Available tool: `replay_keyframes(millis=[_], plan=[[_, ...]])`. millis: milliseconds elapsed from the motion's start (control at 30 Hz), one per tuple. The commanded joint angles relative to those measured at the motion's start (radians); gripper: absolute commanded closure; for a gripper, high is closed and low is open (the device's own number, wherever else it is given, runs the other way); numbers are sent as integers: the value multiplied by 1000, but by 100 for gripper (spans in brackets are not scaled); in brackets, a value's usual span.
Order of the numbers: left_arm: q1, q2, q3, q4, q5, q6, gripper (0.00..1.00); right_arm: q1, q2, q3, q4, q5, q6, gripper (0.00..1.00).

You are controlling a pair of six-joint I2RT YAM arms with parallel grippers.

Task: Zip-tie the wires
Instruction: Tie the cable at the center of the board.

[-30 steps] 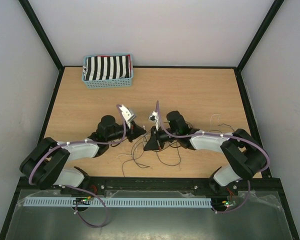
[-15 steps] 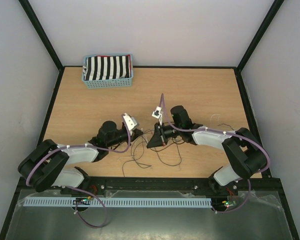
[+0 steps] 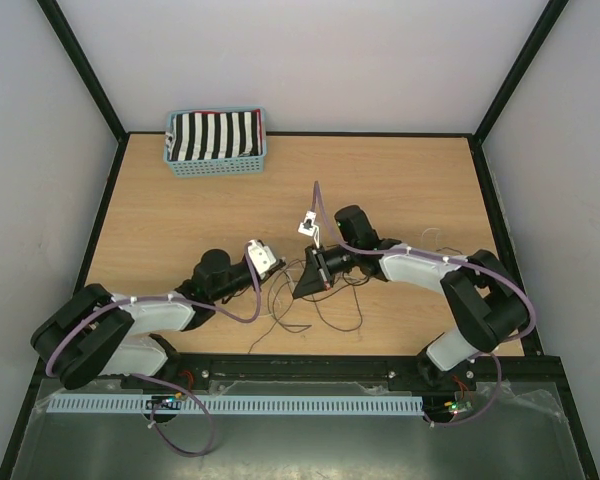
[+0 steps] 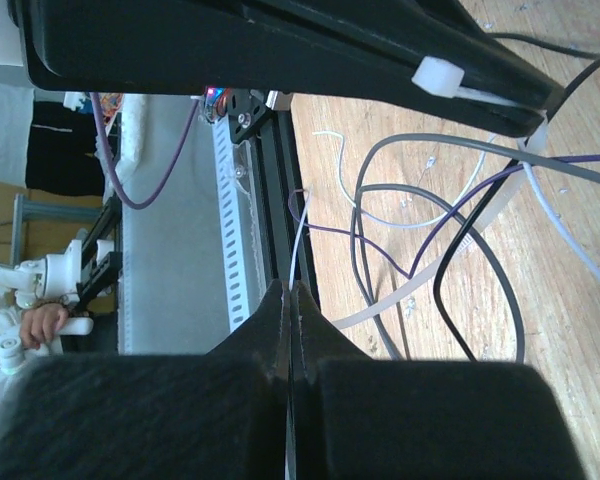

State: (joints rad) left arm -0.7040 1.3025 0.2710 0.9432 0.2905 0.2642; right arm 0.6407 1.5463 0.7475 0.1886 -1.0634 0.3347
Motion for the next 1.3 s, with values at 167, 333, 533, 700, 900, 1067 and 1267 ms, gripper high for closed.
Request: replay_keyframes(millis=[167, 333, 533, 700, 900, 1067, 1267], plan=[[-24, -23, -13, 72, -5, 63, 100, -4, 41, 53, -38, -50, -8, 100], [-34, -28, -16, 72, -6, 75, 100, -4, 59, 74, -41, -48, 11, 100], [-42, -32, -21, 72, -15, 89, 100, -11, 71, 84, -43, -49, 15, 100], [-44, -37, -28, 72, -21, 101, 100, -26, 68, 84, -42, -50, 12, 100], [-48, -42, -30, 72, -15, 107, 100, -41, 75, 90, -39, -69, 9, 100], [-55, -42, -28, 73, -13, 107, 100, -41, 88, 95, -38, -85, 7, 100], [-60, -32, -29, 74, -20, 110, 100, -41, 88, 94, -29, -88, 9, 100]])
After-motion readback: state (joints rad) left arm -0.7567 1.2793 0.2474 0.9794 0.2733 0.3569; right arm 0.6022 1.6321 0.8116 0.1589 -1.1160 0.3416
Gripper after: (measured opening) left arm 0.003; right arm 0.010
